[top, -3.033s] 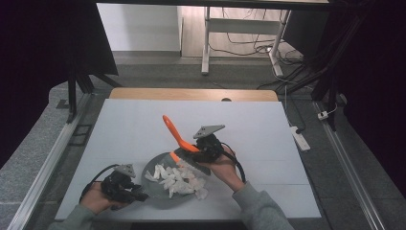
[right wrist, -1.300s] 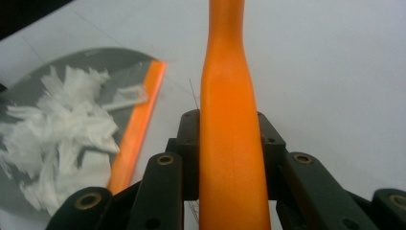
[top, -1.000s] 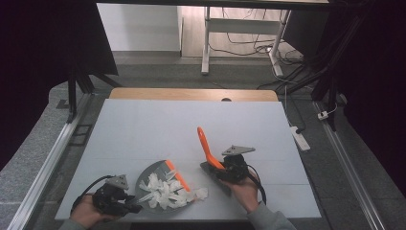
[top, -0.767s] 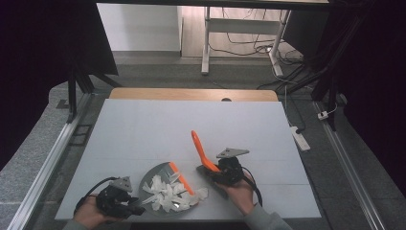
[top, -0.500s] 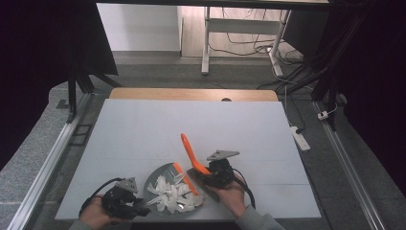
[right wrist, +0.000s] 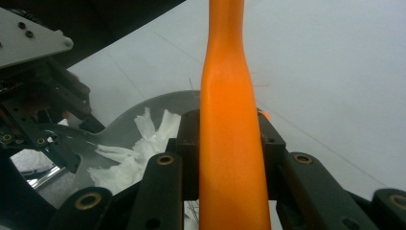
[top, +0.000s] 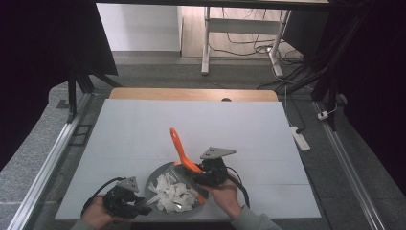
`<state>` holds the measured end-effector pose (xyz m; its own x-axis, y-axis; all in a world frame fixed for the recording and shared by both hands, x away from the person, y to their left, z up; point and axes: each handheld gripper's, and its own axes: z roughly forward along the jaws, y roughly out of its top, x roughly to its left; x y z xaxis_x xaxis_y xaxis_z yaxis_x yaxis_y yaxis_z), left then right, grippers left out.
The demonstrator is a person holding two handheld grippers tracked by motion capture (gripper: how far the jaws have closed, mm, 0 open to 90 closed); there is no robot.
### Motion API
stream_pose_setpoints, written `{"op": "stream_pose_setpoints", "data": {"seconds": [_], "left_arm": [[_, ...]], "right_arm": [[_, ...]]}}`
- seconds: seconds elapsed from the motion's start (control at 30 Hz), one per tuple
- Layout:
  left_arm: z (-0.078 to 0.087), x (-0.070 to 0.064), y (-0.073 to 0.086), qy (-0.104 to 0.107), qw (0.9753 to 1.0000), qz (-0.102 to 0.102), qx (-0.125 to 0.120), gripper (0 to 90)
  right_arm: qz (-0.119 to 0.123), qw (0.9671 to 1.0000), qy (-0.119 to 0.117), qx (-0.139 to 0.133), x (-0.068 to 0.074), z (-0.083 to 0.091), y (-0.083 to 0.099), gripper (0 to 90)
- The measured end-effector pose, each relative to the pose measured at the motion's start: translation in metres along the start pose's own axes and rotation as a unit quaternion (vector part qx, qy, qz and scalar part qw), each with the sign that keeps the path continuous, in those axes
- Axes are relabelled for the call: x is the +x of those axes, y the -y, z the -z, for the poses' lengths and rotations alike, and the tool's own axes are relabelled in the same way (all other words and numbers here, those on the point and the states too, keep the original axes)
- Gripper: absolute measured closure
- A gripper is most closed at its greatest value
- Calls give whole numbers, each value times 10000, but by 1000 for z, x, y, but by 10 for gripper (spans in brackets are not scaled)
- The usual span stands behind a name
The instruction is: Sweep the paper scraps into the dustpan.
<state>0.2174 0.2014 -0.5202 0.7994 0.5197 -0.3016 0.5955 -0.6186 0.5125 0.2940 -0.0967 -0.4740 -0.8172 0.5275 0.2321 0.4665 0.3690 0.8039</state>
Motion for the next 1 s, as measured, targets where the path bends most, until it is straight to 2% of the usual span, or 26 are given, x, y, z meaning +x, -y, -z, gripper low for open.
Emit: {"op": "stream_pose_setpoints", "data": {"seconds": [0.13,0.27,0.5,0.8,1.0], "left_arm": [[1,3,1,-90,9999,65,-90,615],[3,5,2,-191,9994,146,-249,615],[7,8,3,-369,9977,295,-476,615],[11,12,3,-570,9947,481,-714,615],[14,14,3,-680,9920,600,-880,615]], "right_arm": [[66,9999,119,-67,-8,7,0,703],[-3,9997,208,-148,-15,13,1,704],[-25,9994,256,-245,-23,21,1,704],[-28,9986,329,-412,-36,35,-1,704],[93,9984,324,-461,-42,43,0,704]]}}
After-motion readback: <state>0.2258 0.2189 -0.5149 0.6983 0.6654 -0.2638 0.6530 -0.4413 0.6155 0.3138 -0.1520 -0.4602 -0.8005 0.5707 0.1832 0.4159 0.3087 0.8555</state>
